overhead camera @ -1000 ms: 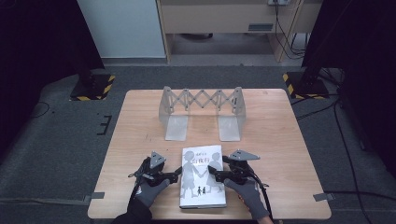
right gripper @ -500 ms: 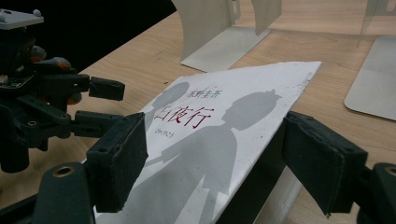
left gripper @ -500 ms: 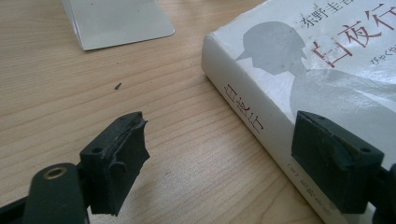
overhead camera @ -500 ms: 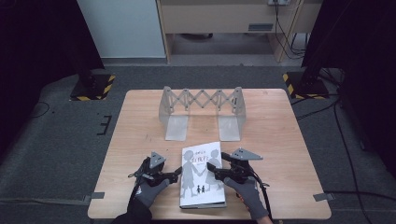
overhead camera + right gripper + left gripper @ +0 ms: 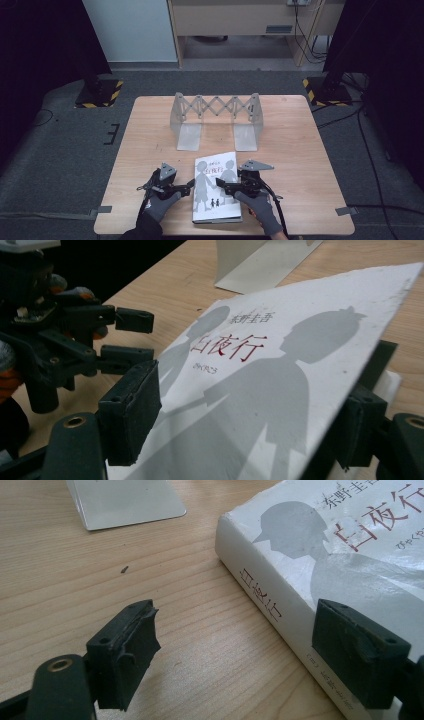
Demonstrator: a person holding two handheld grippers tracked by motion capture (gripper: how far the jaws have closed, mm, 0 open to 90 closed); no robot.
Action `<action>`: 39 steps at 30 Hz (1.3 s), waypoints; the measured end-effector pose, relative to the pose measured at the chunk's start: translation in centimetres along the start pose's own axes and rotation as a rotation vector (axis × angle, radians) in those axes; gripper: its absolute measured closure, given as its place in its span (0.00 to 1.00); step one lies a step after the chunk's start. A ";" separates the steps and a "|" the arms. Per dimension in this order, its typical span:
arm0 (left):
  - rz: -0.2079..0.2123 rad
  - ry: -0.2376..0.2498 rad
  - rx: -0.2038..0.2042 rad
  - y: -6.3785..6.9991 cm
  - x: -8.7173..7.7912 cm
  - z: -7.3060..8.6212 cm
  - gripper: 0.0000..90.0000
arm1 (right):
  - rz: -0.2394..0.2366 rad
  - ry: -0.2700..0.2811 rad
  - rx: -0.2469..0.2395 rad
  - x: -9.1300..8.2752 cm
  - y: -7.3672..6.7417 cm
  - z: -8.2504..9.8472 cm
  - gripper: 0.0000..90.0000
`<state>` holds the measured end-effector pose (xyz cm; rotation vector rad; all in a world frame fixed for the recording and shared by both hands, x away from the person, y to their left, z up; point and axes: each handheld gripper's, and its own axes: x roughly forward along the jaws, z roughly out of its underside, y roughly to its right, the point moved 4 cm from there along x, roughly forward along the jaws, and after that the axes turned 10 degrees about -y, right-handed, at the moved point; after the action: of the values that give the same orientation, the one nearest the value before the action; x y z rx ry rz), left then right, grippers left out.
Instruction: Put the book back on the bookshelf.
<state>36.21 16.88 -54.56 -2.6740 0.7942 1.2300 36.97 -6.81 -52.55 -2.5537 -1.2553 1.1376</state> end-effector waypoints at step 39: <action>0.325 0.156 -0.010 3.2 -0.5 -1.4 0.00 | -0.173 0.129 0.018 -2.9 -1.6 -1.9 0.86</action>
<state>35.32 13.92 -52.81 -2.7522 1.2900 1.0911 36.04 -7.35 -48.90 -2.4056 -1.3950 0.9306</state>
